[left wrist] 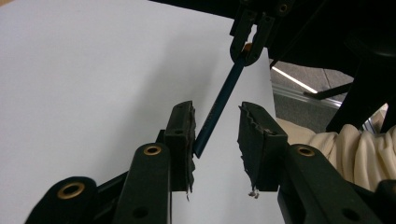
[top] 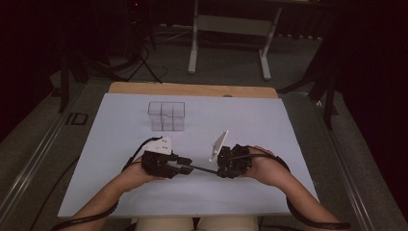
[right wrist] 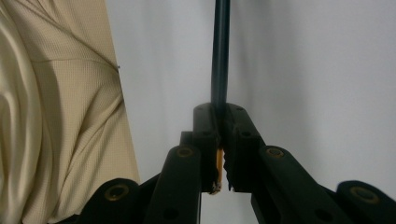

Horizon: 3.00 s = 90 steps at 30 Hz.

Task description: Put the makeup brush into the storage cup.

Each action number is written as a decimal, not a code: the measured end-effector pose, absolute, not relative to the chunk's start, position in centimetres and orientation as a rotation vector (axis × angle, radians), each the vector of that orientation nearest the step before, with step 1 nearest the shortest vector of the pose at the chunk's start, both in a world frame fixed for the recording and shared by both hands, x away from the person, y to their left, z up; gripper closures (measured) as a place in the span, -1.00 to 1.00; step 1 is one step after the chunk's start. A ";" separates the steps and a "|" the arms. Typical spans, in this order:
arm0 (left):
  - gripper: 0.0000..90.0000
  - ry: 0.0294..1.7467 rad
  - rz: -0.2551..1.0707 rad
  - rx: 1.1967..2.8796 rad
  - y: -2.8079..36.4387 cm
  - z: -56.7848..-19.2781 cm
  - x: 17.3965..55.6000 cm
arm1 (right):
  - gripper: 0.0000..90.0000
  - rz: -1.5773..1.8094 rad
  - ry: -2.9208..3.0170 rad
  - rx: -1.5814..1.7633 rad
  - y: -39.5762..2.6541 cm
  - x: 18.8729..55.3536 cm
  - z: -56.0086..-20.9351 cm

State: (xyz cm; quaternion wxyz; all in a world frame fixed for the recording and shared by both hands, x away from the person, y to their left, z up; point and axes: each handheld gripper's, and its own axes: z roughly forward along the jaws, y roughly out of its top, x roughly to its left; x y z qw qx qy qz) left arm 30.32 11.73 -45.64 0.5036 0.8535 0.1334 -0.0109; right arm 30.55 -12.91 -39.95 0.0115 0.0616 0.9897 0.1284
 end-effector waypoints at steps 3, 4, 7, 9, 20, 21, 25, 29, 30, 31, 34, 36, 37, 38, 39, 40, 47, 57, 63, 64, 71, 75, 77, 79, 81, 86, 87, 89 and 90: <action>0.55 0.316 -0.038 2.068 11.7 -45.7 30.4 | 0.87 0.391 3.091 0.187 -12.8 30.5 -39.9; 0.57 0.315 -0.040 2.070 11.7 -45.7 30.5 | 0.87 0.392 3.091 0.188 -12.7 30.5 -39.9; 0.64 0.313 -0.054 2.074 11.8 -45.8 30.7 | 0.87 0.389 3.093 0.182 -12.7 30.5 -39.9; 0.68 0.311 -0.067 2.076 11.9 -45.9 30.7 | 0.87 0.387 3.096 0.182 -12.6 30.4 -39.9; 0.68 0.285 -0.090 2.119 11.8 -46.2 30.8 | 0.87 0.390 3.103 0.157 -12.4 30.3 -40.0; 0.68 0.280 -0.092 2.121 11.8 -46.2 30.8 | 0.87 0.391 3.102 0.163 -12.4 30.3 -40.0; 0.64 0.270 -0.096 2.130 11.8 -46.2 30.7 | 0.87 0.393 3.109 0.160 -12.4 30.3 -40.0; 0.63 0.251 -0.082 2.153 11.6 -46.3 30.6 | 0.87 0.392 3.110 0.153 -12.3 30.3 -40.0; 0.63 0.248 -0.085 2.151 11.6 -46.3 30.6 | 0.87 0.390 3.111 0.150 -12.3 30.3 -40.0; 0.69 0.248 -0.086 2.152 11.6 -46.3 30.7 | 0.87 0.389 3.113 0.145 -12.3 30.3 -40.1; 0.76 0.240 -0.089 2.158 11.6 -46.3 30.7 | 0.87 0.395 3.116 0.143 -12.3 30.3 -40.1; 0.77 0.231 -0.093 2.165 11.6 -46.3 30.7 | 0.87 0.402 3.117 0.143 -12.4 30.3 -40.1; 0.79 0.224 -0.097 2.171 11.6 -46.3 30.7 | 0.87 0.408 3.121 0.142 -12.4 30.3 -40.1; 0.81 0.207 -0.107 2.180 11.6 -46.3 30.7 | 0.87 0.410 3.121 0.134 -12.4 30.4 -40.1; 0.84 0.189 -0.108 2.180 11.6 -46.3 30.6 | 0.86 0.411 3.122 0.125 -12.4 30.3 -40.0; 0.87 0.159 -0.113 2.188 11.6 -46.3 30.5 | 0.85 0.409 3.121 0.120 -12.4 30.3 -40.0; 0.92 0.119 -0.137 2.196 11.6 -46.4 30.2 | 0.83 0.431 3.145 0.084 -12.6 30.2 -40.3; 0.93 0.185 -0.148 2.153 12.5 -46.7 30.1 | 0.67 0.589 3.089 0.225 -14.3 31.0 -39.4; 0.93 0.212 -0.141 2.129 12.9 -46.9 29.9 | 0.65 0.692 3.038 0.286 -15.7 31.3 -38.8; 0.93 0.215 -0.140 2.128 12.9 -47.0 29.9 | 0.63 0.697 3.033 0.281 -15.8 31.3 -38.8; 0.93 0.219 -0.148 2.127 12.8 -47.4 29.7 | 0.57 0.820 2.968 0.339 -17.0 31.5 -37.8; 0.93 0.232 -0.148 2.121 13.0 -47.4 29.9 | 0.52 0.852 2.963 0.382 -17.2 31.3 -37.5; 0.93 0.237 -0.143 2.114 13.1 -47.3 29.9 | 0.48 0.862 2.976 0.380 -17.2 31.3 -37.7; 0.93 0.237 -0.142 2.112 13.1 -47.2 30.0 | 0.40 0.864 2.988 0.370 -17.1 31.2 -38.0; 0.93 0.242 -0.141 2.108 13.2 -47.2 30.0 | 0.36 0.841 3.000 0.357 -17.0 31.2 -38.5; 0.93 0.237 -0.125 2.101 13.3 -46.9 30.0 | 0.34 0.792 3.048 0.352 -16.7 31.3 -39.3; 0.93 0.238 -0.126 2.102 13.3 -46.8 30.0 | 0.34 0.784 3.055 0.337 -16.6 31.2 -39.5; 0.93 0.235 -0.125 2.100 13.3 -46.7 30.1 | 0.34 0.743 3.069 0.321 -16.4 31.2 -40.0; 0.93 0.232 -0.121 2.102 13.2 -46.6 30.1 | 0.34 0.740 3.071 0.313 -16.3 31.2 -40.1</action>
